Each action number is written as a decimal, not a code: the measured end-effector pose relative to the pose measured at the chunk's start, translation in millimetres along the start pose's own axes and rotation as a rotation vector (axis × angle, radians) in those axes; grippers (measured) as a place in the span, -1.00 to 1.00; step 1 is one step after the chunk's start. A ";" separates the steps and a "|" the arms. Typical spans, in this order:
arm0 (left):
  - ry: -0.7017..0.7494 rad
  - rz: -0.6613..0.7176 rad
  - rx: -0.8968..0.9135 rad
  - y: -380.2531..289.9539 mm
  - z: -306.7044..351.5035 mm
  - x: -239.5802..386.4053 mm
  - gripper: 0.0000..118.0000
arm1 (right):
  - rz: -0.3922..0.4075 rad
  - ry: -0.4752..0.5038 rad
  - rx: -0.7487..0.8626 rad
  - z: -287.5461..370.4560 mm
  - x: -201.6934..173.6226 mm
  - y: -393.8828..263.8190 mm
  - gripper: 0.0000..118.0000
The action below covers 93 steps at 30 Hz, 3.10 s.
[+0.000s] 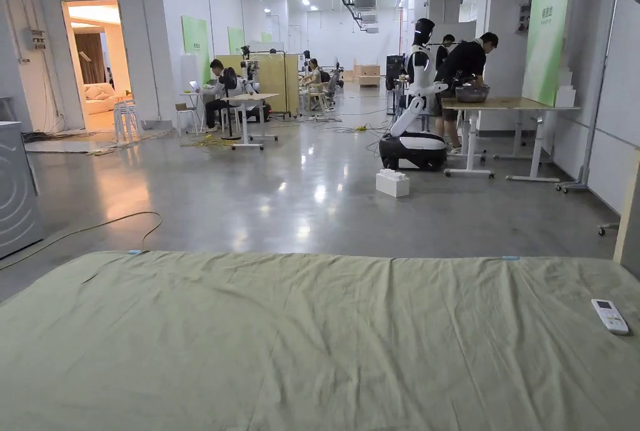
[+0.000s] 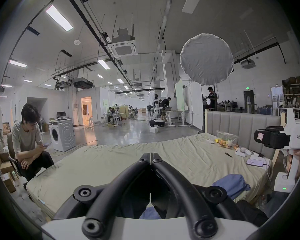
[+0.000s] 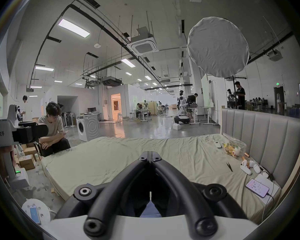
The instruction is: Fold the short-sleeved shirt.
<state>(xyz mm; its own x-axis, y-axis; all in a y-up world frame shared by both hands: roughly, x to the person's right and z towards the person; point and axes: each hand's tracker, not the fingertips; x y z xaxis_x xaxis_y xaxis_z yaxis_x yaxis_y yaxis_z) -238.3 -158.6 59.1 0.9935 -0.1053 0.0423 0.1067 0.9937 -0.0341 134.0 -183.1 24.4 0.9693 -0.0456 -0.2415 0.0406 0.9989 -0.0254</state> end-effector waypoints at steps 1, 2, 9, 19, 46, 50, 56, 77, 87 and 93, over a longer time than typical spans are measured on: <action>0.003 0.003 0.004 -0.8 0.0 -0.5 -1.00 | -0.004 -0.001 -0.001 -0.3 0.7 -0.3 -1.00; 0.001 0.007 0.001 -1.2 -0.7 -1.8 -1.00 | -0.004 -0.003 -0.007 -1.1 1.3 -0.4 -1.00; -0.017 0.054 -0.018 -8.0 -6.4 -12.0 -1.00 | -0.001 -0.024 -0.023 -3.0 4.9 -4.3 -1.00; 0.000 0.207 -0.223 -75.9 -41.5 -90.5 0.30 | -0.039 -0.052 -0.132 -14.2 17.3 -30.2 -1.00; -0.239 1.165 -0.736 -330.0 -195.4 -174.4 -0.86 | -0.076 -0.003 -0.363 -50.2 -4.7 -53.6 -1.00; -0.200 1.190 -0.618 -289.8 -180.0 -194.6 -0.87 | -0.083 -0.001 -0.361 -49.9 -4.0 -52.7 -1.00; -0.102 1.013 -0.498 -234.4 -168.6 -248.6 -0.87 | -0.095 0.015 -0.356 -45.3 -1.2 -55.7 -1.00; -0.387 0.698 -0.808 -239.4 -256.8 51.4 0.38 | -0.139 -0.102 -0.334 13.4 38.8 -64.4 -1.00; -0.274 1.033 -0.724 -255.9 -235.6 -2.4 -0.72 | -0.173 -0.116 -0.343 18.2 50.5 -70.3 -1.00; -0.360 0.854 -0.941 -298.3 -248.3 65.9 -0.87 | -0.170 -0.122 -0.346 27.6 55.9 -72.7 -1.00</action>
<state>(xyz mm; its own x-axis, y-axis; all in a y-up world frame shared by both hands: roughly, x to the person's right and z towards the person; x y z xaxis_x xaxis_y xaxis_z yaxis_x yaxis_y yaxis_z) -195.1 -471.5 -175.9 0.7113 0.6981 -0.0822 -0.4131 0.3205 -0.8525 191.9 -257.9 39.6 0.9783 -0.1872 -0.0889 0.1395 0.9121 -0.3855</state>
